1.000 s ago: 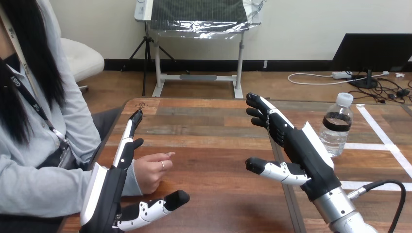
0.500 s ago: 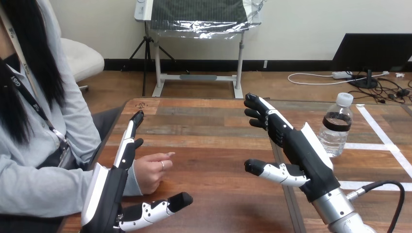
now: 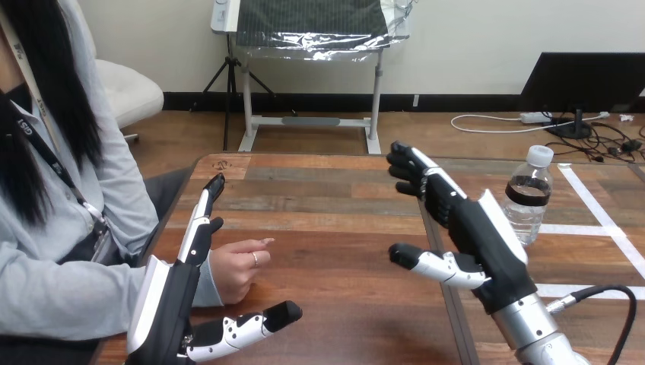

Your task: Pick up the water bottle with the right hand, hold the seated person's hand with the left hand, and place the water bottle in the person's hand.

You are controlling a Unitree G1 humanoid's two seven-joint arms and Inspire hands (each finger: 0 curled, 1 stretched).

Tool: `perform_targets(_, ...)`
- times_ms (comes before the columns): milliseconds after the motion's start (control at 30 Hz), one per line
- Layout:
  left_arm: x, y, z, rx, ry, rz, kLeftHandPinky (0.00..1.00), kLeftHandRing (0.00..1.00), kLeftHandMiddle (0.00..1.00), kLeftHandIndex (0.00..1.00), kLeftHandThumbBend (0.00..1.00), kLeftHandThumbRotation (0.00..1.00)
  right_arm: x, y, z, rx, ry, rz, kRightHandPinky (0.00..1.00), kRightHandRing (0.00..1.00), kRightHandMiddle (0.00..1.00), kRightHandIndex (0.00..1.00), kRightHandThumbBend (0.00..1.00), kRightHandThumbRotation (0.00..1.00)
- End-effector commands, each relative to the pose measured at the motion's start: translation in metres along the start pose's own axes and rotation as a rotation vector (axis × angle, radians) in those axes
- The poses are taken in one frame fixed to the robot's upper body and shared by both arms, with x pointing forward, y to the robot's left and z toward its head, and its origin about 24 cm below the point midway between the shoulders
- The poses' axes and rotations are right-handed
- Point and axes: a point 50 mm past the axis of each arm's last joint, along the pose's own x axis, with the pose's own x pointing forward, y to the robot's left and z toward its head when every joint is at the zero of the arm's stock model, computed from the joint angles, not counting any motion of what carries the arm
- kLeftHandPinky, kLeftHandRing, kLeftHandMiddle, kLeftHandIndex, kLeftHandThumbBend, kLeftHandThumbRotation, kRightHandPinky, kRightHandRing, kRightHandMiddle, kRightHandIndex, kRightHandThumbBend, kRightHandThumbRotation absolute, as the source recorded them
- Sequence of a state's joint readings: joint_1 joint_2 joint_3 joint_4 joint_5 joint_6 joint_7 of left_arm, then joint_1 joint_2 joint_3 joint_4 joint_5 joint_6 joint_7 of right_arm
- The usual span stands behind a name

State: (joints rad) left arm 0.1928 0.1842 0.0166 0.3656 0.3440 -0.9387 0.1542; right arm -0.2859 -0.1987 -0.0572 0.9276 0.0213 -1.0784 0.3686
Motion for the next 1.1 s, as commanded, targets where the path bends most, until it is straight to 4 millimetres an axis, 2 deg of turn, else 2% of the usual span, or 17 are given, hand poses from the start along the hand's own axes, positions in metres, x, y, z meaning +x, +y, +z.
perform_targets(0,0.021,0.007,0.01,0.014,-0.096,0.017,0.92,1.0,1.0,1.0,1.0,0.57,0.024,-0.019,0.019,-0.035,-0.128,-0.074,0.87,0.91,0.91,0.92,1.0,0.61)
perform_targets(433,0.022,0.006,0.01,0.015,-0.103,0.019,0.92,1.0,1.0,1.0,1.0,0.56,0.036,-0.04,0.029,-0.045,-0.182,-0.178,0.82,0.86,0.89,0.91,1.0,0.62)
perform_targets(1067,0.024,0.009,0.01,0.009,-0.096,0.032,0.93,1.0,1.0,1.0,1.0,0.54,0.052,-0.08,0.047,-0.139,-0.229,-0.286,0.86,0.89,0.9,0.93,1.0,0.62)
